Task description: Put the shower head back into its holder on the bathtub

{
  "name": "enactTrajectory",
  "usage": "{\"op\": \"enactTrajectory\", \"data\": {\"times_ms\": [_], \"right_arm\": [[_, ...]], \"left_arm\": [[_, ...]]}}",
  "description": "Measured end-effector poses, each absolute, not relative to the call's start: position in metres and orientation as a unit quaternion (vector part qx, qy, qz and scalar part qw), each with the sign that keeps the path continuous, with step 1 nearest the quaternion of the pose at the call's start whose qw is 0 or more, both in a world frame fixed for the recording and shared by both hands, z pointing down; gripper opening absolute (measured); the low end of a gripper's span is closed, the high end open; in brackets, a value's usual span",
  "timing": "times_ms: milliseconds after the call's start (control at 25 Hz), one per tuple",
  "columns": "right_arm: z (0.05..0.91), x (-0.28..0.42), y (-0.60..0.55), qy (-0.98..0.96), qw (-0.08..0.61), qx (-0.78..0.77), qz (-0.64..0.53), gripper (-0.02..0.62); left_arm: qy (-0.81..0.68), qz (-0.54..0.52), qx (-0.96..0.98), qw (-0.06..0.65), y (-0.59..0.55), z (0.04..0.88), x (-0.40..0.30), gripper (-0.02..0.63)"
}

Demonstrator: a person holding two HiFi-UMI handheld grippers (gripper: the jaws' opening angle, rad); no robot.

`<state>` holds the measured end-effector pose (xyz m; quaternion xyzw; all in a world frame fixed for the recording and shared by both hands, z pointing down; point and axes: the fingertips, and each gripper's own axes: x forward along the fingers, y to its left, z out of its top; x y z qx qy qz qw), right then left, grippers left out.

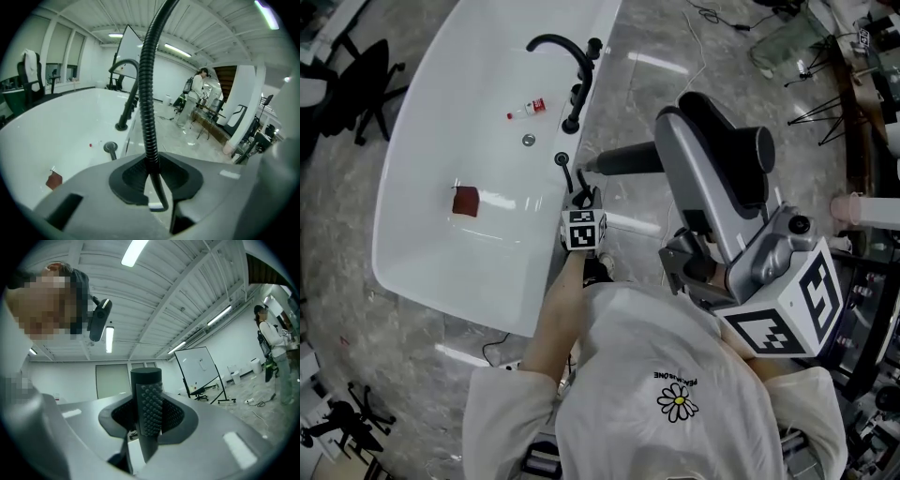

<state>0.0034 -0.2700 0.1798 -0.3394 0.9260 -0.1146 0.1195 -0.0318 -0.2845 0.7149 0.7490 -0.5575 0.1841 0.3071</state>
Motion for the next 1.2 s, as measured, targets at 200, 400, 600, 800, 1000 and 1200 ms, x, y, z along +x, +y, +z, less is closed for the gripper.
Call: {"op": "enactTrajectory", "data": {"times_ms": [200,400,600,800,1000,1200], "right_arm": [[0.152,0.021,-0.268,0.921,0.176,-0.329,-0.110,0.110],[0.122,0.046,-0.261,0.913,0.207,-0.346,-0.059,0.110],[0.104,0.058,-0.251,0.906,0.243,-0.343,-0.050,0.110],[0.100,0.063,-0.246,0.902,0.260,-0.339,-0.055,0.110],[0.103,0.064,-0.241,0.898,0.278,-0.336,-0.055,0.110],[0.108,0.074,-0.245,0.889,0.279,-0.359,-0.049,0.110]], "left_arm": [[-0.631,0.143,0.737,0.196,-0.349,0.625,-0.103,0.063],[-0.678,0.106,0.724,0.066,-0.393,0.500,-0.168,0.057],[-0.704,0.048,0.707,-0.048,-0.398,0.375,-0.204,0.055],[-0.693,-0.011,0.705,-0.149,-0.398,0.270,-0.193,0.055],[-0.656,-0.054,0.723,-0.208,-0.402,0.208,-0.164,0.055],[-0.620,-0.078,0.753,-0.209,-0.406,0.206,-0.125,0.055]]}}
